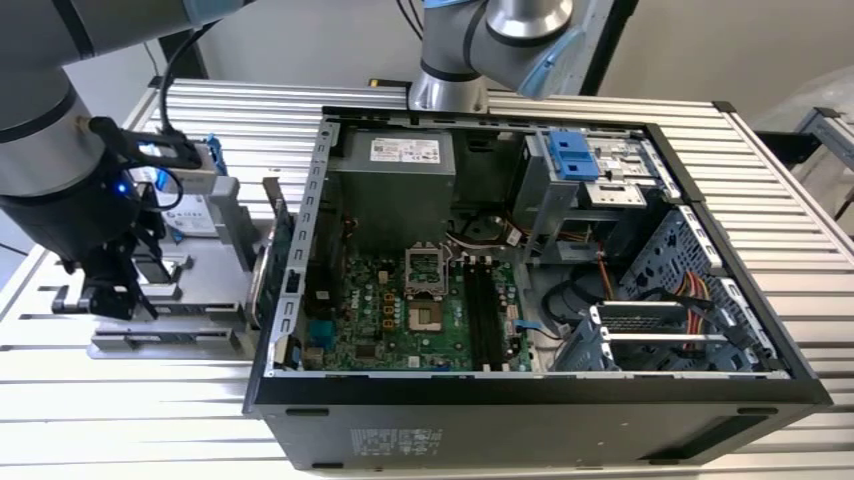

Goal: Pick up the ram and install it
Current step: 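Pick up the ram and move it above insertion slot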

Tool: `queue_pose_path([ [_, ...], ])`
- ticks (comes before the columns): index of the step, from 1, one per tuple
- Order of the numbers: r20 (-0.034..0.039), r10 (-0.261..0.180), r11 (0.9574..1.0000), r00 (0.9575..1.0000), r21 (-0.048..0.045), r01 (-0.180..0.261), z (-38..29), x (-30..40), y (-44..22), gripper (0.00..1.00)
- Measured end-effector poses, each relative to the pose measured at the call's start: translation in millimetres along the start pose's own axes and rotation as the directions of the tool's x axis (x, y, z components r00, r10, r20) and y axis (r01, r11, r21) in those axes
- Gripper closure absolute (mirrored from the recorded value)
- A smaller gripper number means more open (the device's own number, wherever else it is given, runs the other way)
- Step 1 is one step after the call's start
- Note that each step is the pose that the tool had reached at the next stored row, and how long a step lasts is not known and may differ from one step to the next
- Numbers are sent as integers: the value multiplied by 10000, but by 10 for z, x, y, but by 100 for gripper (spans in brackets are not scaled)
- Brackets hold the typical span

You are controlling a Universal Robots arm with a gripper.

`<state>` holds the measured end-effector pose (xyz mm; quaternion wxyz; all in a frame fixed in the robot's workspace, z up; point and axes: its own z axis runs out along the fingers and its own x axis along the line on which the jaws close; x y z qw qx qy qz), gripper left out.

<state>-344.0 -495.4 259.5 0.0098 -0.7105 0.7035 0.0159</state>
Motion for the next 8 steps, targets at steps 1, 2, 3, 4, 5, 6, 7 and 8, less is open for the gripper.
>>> queue_pose_path([
  [1,-6,0,10000,10000,-1,0,4,0,0,0],
  [2,-9,0,10000,10000,-3,0,5,0,0,0],
  [3,-10,0,10000,10000,-3,0,4,0,1,0],
  [4,-10,0,10000,10000,-3,0,5,0,1,0],
  [5,-9,0,10000,10000,-2,0,6,0,0,0],
  [6,-9,0,10000,10000,-1,0,7,0,0,0],
  [7,-8,0,10000,10000,-1,0,8,0,1,0],
  [8,-7,0,10000,10000,0,0,11,0,0,0],
])
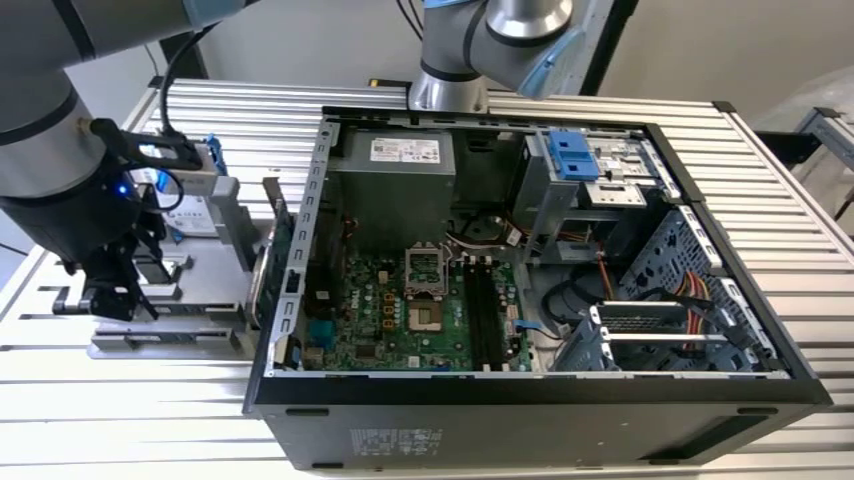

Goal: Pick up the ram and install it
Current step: 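Pick up the ram and move it above insertion slot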

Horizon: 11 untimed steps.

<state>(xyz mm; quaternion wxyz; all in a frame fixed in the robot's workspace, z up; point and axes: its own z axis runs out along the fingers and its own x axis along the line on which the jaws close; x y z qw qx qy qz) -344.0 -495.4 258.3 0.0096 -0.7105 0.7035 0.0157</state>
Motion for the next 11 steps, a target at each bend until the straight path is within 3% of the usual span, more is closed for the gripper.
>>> queue_pose_path([
  [11,-2,-1,10000,10000,0,1,80,3,-1,0],
])
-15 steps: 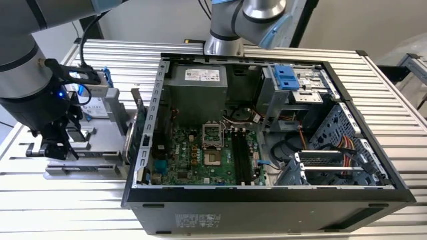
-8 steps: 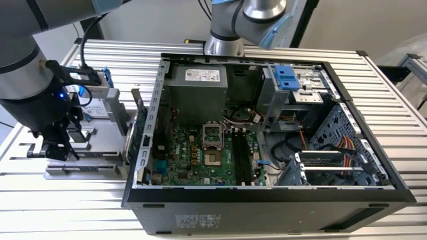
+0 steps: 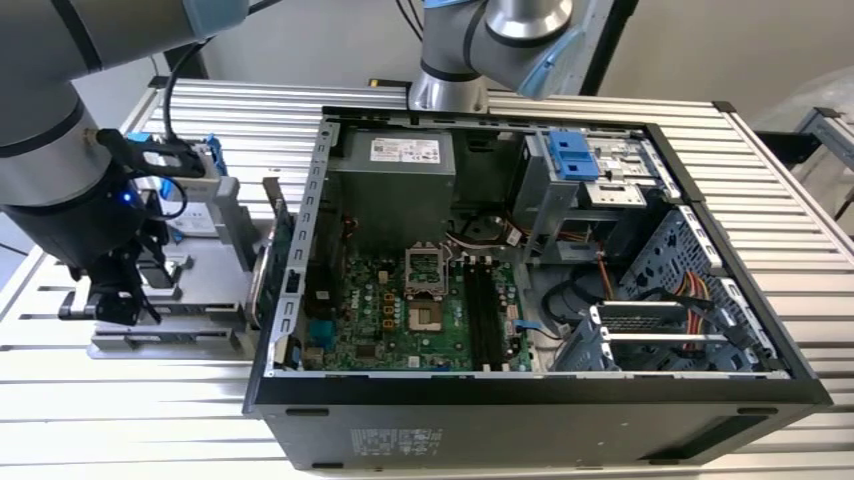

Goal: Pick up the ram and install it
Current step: 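Pick up the ram and move it above insertion slot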

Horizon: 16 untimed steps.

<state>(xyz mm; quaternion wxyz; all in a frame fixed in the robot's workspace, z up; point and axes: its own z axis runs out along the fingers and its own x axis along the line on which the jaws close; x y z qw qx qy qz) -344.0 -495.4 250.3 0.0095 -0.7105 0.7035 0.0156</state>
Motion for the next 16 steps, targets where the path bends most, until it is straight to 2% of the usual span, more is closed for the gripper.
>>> queue_pose_path([
  [16,-33,128,9999,9999,4,-128,161,6,-1,0],
])
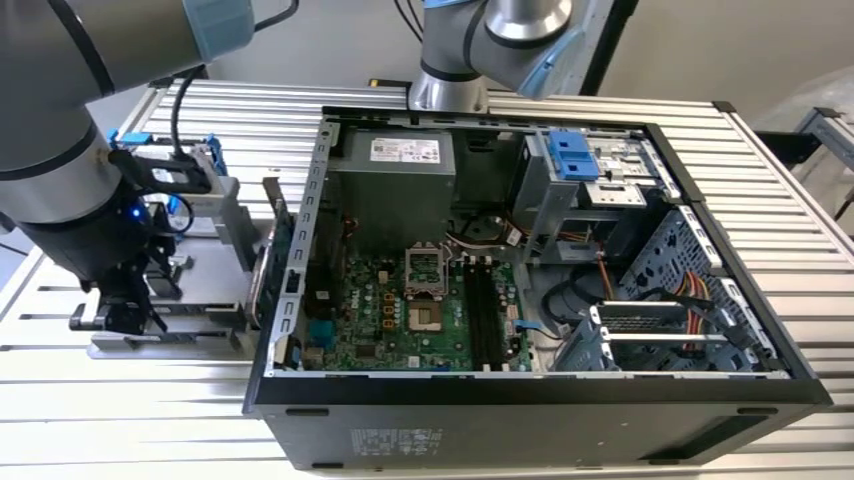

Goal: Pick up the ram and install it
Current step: 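Pick up the ram and move it above insertion slot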

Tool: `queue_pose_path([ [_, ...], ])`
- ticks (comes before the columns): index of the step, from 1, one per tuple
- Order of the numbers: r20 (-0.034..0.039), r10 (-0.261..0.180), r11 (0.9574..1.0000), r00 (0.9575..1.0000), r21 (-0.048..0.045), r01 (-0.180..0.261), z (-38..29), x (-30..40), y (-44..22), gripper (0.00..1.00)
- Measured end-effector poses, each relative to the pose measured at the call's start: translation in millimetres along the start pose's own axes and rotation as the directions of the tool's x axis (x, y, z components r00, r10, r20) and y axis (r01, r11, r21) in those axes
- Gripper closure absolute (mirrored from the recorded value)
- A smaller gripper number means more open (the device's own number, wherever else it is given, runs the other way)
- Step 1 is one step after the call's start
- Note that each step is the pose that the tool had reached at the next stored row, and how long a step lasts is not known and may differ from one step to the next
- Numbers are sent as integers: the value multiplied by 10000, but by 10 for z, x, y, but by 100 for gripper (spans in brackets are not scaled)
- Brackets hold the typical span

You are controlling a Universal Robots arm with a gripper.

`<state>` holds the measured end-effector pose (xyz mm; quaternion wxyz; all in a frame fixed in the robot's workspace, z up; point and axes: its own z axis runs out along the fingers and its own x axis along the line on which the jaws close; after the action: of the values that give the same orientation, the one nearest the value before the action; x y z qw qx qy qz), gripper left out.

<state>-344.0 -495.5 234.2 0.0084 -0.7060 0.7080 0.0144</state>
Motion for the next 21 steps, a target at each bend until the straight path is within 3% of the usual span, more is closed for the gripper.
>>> queue_pose_path([
  [13,-2,17,10000,10000,-1,-17,111,19,-1,0],
  [21,0,18,10000,10000,1,-18,140,29,-2,0],
])
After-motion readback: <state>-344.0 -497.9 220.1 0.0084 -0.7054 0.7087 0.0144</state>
